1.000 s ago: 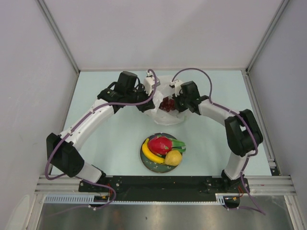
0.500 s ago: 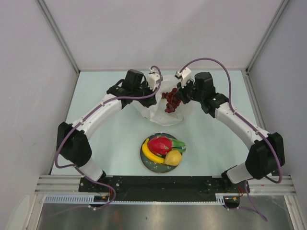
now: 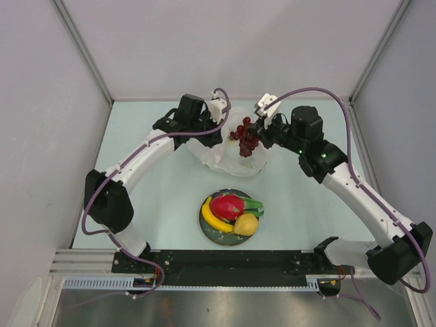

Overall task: Take the fake fruits out of the plastic bag
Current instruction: Take out the fake fruit from the plastic bag, then place the fake fruit on the plate.

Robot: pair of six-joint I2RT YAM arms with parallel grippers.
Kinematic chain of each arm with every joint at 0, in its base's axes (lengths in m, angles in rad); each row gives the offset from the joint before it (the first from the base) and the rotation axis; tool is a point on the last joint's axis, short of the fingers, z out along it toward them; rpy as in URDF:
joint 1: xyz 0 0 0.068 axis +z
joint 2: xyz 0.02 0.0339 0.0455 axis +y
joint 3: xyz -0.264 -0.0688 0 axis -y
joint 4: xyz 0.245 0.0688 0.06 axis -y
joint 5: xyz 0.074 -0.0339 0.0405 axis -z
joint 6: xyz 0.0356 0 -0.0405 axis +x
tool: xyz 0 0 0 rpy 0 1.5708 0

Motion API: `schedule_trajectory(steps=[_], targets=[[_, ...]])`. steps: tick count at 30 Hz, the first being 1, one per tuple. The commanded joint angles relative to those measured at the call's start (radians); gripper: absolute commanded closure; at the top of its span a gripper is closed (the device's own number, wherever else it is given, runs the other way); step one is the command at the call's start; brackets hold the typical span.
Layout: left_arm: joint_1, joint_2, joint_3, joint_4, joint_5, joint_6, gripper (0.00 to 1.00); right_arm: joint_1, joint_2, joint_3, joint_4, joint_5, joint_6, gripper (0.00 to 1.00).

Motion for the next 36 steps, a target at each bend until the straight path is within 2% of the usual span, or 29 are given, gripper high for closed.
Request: schedule_trajectory(steps=[1, 7, 12, 24, 28, 36], targets=[[0.011, -0.005, 0.022, 0.023, -0.002, -0.019, 1.00, 0.075, -0.111, 0.066, -0.047, -0.032, -0.082, 1.00], [0.017, -0.010, 0.021, 0.023, 0.001, -0.010, 1.00, 0.182, -0.185, 0.068, -0.210, -0.061, -0.108, 1.00], [0.023, 0.007, 0.044, 0.001, 0.015, 0.006, 1.00, 0.198, -0.188, 0.069, -0.351, -0.196, -0.047, 1.00], [0.031, 0.015, 0.036, -0.002, 0.052, -0.023, 1.00, 0.256, -0.137, 0.117, -0.394, -0.278, -0.004, 1.00], [0.034, -0.011, -0.002, 0.013, 0.056, -0.029, 1.00, 0.336, -0.116, 0.141, -0.431, -0.282, -0.029, 1.00], [0.034, -0.094, -0.085, 0.037, 0.057, -0.028, 1.00, 0.448, -0.063, 0.147, -0.399, -0.267, -0.023, 1.00]])
